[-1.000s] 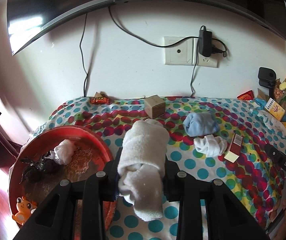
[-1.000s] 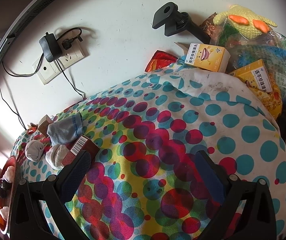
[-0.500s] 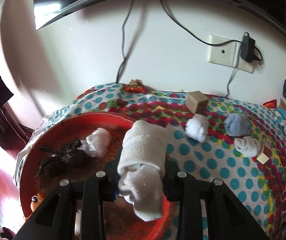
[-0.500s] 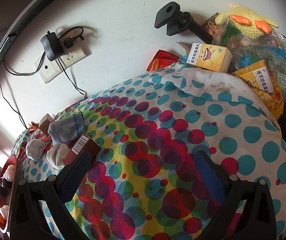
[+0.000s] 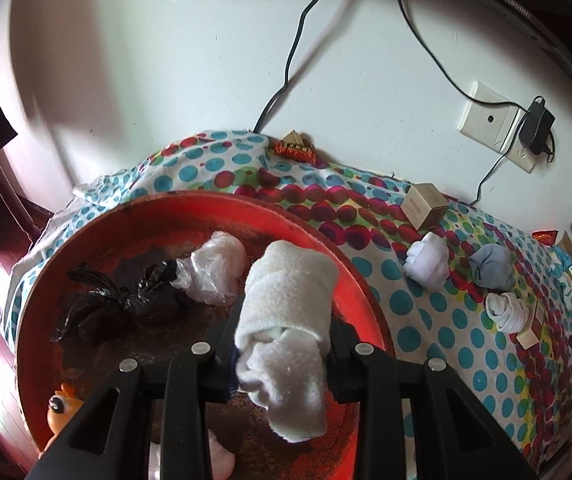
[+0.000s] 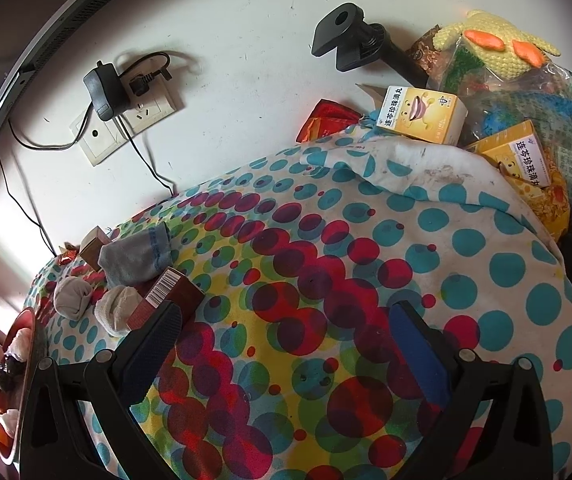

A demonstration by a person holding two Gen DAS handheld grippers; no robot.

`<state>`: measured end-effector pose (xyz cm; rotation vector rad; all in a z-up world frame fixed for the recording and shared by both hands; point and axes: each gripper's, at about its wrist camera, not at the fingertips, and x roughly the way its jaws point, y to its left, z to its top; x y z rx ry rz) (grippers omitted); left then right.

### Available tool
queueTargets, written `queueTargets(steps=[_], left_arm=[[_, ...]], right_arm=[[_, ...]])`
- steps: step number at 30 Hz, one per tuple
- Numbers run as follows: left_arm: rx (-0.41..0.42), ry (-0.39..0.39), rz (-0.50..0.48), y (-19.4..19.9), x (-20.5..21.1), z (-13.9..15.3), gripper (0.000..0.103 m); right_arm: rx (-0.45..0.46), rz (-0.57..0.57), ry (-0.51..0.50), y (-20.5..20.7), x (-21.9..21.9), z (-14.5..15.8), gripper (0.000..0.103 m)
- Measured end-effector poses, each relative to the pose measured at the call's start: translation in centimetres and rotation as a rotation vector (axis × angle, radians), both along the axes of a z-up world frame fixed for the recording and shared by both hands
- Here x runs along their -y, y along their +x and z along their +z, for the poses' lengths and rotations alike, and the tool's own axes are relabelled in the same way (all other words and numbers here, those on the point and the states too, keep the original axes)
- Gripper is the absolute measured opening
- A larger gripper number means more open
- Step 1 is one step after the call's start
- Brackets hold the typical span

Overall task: Organize objects
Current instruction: 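Lift the white cloth with the left tool and carry it over the tray, then lower the white cloth into the tray and open the left tool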

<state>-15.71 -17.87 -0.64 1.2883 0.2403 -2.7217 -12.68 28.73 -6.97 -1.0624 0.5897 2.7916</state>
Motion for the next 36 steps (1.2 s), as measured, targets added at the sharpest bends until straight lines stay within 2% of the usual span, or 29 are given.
queueTargets(steps=[9,18,21,36], left_arm=[[0.065,0.021,0.008,-2.8,-0.6,-2.2,0.032],[0.132,0.053,0.072,-5.9,0.4,-4.2,0.032],[0.141,0.074,0.091,-6.4,0.8,-4.7,0.032],[0.152,0.036,0.102,-7.3,0.9,-5.3,0.033]], right_arm=[[-0.007,0.007,0.001,0.2,0.1,0.1,0.103],[-0.010,0.012,0.001,0.3,0.2,0.3,0.103],[-0.013,0.015,0.004,0.2,0.3,0.4,0.103],[-0.017,0.015,0.005,0.3,0.3,0.4,0.103]])
